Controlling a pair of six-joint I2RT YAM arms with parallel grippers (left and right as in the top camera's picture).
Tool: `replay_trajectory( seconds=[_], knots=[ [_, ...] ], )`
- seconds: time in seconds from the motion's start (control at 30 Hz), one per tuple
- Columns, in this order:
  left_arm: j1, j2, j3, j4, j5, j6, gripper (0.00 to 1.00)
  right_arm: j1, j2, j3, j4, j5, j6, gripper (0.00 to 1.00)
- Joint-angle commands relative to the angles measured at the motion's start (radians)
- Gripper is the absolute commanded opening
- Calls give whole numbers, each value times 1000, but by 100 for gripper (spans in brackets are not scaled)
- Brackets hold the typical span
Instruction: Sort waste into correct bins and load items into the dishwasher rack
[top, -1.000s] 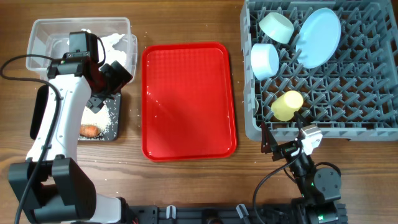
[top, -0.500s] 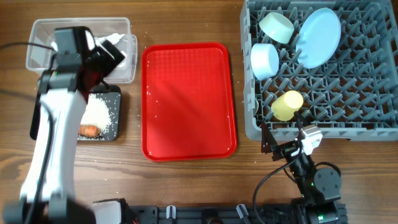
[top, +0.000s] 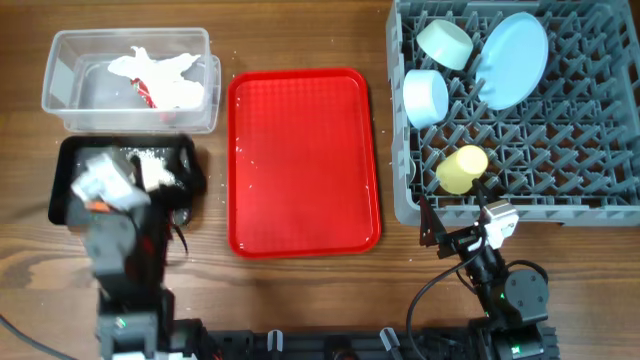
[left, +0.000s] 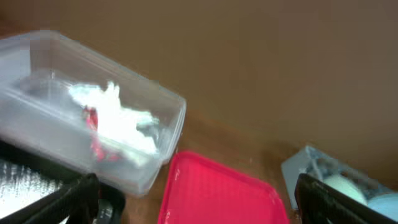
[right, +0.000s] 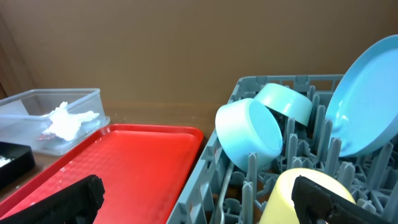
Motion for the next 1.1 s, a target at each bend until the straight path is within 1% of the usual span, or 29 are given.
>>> replay_trajectory(
  seconds=[0.0, 0.07, 0.13, 0.47, 0.67, 0.87, 0.97, 1.07],
  knots=[
    [0, -184, -236, 114, 64, 23, 100, -3, -9, -1, 2, -17, 18, 100],
    [0, -254, -312, 159, 70, 23, 100, -3, -9, -1, 2, -17, 17, 100],
    [0, -301, -342, 154, 70, 24, 100, -3, -9, -1, 2, -17, 17, 100],
    [0, -435, -352, 64, 66, 28, 100, -3, -9, -1, 2, -17, 17, 100],
    [0, -501, -393, 64, 66, 27, 100, -3, -9, -1, 2, -17, 17, 100],
    [0, -504, -396, 53, 66, 27, 100, -3, -9, -1, 2, -17, 17, 100],
    [0, -504, -396, -24, 66, 27, 100, -3, -9, -1, 2, -17, 18, 100],
    [0, -504, -396, -37, 65, 28, 100, -3, -9, -1, 2, -17, 17, 100]
  ],
)
